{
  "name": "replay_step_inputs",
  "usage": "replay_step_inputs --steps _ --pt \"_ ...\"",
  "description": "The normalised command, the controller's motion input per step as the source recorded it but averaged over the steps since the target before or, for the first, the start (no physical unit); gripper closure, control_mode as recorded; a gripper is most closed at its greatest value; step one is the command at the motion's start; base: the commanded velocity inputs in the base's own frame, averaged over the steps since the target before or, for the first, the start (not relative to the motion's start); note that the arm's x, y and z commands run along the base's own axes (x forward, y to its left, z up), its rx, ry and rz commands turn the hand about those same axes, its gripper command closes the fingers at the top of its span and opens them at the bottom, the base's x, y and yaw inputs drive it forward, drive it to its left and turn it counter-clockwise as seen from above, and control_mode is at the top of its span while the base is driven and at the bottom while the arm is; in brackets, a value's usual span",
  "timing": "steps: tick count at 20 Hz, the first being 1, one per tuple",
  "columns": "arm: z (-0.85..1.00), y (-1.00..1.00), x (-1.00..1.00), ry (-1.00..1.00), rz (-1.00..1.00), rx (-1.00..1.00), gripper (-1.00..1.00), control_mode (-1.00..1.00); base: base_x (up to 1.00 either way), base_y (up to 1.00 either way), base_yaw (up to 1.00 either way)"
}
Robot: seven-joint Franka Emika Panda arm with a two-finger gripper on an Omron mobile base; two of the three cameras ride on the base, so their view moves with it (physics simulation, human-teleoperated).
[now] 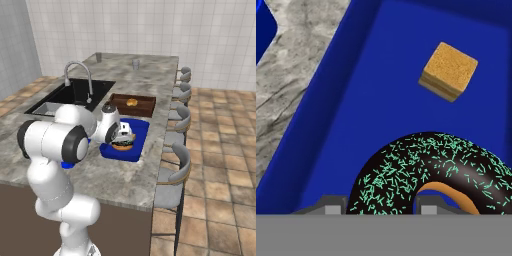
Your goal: Take the cake and donut from the fridge and place them on the empty tray on the dining counter.
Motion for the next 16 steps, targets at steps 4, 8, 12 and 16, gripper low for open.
replay_step_inputs --steps 4,8,12,16 --pt "-0.29 0.00 0.37 0.00 0.00 0.00 1.00 -1.00 0.00 0.00 0.00" --pt "-0.31 -0.03 0.34 0.00 0.00 0.00 1.00 -1.00 0.00 0.00 0.00" --pt "-0.31 -0.04 0.33 0.00 0.00 0.00 1.00 -1.00 0.00 0.00 0.00" --pt "-0.29 -0.06 0.34 0.00 0.00 0.00 1.00 -1.00 0.00 0.00 0.00"
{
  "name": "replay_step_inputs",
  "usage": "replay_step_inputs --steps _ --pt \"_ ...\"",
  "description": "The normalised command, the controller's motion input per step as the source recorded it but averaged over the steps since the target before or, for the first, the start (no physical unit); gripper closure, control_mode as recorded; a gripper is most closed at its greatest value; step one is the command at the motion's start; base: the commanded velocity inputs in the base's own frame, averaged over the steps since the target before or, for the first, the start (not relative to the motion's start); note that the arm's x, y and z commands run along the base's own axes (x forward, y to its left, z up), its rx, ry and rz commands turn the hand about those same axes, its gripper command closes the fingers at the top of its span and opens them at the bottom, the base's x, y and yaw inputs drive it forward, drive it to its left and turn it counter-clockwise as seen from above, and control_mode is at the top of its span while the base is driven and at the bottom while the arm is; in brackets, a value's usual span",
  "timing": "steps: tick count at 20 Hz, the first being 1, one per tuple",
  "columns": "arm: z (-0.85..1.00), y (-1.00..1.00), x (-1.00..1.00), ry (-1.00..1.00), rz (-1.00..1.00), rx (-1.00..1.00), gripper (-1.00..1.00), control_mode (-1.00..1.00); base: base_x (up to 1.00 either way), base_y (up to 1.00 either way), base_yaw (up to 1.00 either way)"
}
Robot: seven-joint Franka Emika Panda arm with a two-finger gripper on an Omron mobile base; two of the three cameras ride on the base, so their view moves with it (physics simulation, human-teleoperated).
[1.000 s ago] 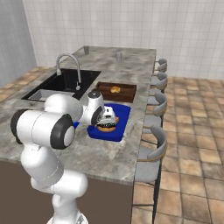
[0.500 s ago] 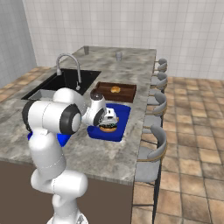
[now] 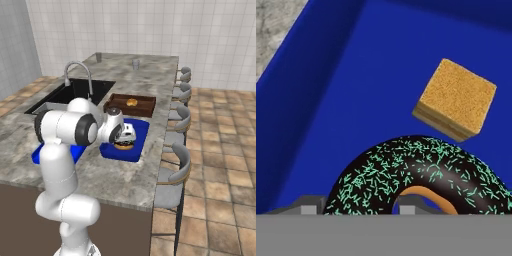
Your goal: Take the cake and donut from the fridge and place them on the empty tray on the dining counter.
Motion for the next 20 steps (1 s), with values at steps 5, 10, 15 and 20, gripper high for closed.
replay_step_inputs --steps 5,10,15,20 --pt "-0.29 -0.05 0.21 0.00 0.00 0.00 -1.00 -1.00 0.00 0.00 0.00" --pt "-0.05 -0.35 -0.08 0.00 -0.02 0.00 -1.00 -1.00 0.00 0.00 0.00" --pt "0.00 -0.25 -0.11 0.00 -0.03 0.00 -1.00 -1.00 0.00 0.00 0.00" --pt "0.16 0.00 -0.16 0.00 -0.01 0.00 -1.00 -1.00 0.00 0.00 0.00"
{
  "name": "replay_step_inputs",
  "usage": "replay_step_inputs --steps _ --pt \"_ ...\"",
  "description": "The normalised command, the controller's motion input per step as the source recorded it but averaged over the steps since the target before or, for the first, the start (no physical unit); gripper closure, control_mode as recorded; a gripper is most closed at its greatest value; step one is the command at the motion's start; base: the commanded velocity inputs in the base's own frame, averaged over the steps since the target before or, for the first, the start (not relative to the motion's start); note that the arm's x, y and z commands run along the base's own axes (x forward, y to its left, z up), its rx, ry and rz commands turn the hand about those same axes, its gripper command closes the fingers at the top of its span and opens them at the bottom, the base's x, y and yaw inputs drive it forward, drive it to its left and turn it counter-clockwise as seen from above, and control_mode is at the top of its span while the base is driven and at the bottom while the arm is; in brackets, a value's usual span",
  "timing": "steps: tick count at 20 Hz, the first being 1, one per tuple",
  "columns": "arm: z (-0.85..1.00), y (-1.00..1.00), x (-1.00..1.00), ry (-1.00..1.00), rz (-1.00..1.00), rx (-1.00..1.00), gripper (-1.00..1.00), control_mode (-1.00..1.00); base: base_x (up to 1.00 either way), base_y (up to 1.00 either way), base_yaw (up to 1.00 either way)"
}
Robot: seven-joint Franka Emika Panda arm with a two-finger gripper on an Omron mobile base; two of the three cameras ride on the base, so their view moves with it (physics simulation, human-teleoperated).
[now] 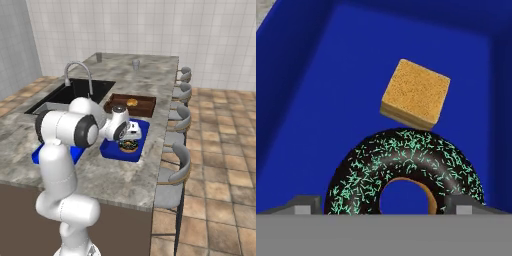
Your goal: Take the cake and donut from the fridge and place them on the empty tray on the dining counter.
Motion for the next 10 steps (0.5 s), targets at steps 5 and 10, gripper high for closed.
replay_step_inputs --steps 5,10 --pt "0.12 0.16 -0.40 -0.01 0.00 -0.01 -1.00 -1.00 0.00 0.00 0.00" --pt "0.49 0.10 -0.39 -0.08 0.00 -0.01 -1.00 -1.00 0.00 0.00 0.00"
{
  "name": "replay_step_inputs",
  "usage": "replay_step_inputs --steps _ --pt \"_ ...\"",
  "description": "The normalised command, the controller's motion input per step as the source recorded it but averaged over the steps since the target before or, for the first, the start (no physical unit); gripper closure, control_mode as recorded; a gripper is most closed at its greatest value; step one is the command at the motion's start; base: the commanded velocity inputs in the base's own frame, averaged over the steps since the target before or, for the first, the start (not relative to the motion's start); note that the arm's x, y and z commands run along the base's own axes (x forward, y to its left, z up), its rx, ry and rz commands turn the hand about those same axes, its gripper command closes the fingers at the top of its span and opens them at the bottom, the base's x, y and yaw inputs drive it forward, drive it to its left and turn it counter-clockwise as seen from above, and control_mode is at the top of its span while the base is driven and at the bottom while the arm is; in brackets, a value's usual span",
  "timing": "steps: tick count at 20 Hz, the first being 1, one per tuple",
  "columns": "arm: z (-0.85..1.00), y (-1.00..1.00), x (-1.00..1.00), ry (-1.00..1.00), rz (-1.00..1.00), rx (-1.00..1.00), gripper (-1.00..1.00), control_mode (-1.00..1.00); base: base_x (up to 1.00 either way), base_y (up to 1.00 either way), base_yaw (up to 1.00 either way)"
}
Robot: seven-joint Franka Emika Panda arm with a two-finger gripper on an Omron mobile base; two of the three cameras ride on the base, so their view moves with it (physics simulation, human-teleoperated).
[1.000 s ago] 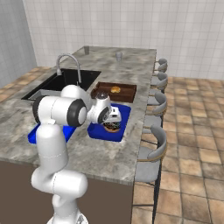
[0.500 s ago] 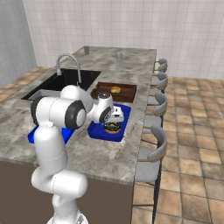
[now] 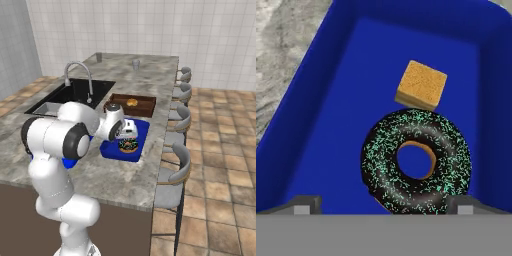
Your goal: Take the cake and donut from the fridge and place them on the empty tray on the dining counter.
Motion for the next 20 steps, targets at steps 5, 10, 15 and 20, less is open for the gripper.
replay_step_inputs --steps 5,10,15,20 --pt "0.99 -0.05 -0.71 -0.33 -0.01 -0.02 -1.00 -1.00 0.00 0.00 0.00" --pt "1.00 -0.23 -0.98 -0.34 -0.01 0.00 -1.00 -1.00 0.00 0.00 0.00" --pt "0.97 -0.26 -1.00 -0.21 0.00 0.00 -1.00 -1.00 0.00 0.00 0.00" --pt "0.85 -0.26 -0.92 -0.06 0.00 0.00 -1.00 -1.00 0.00 0.00 0.00"
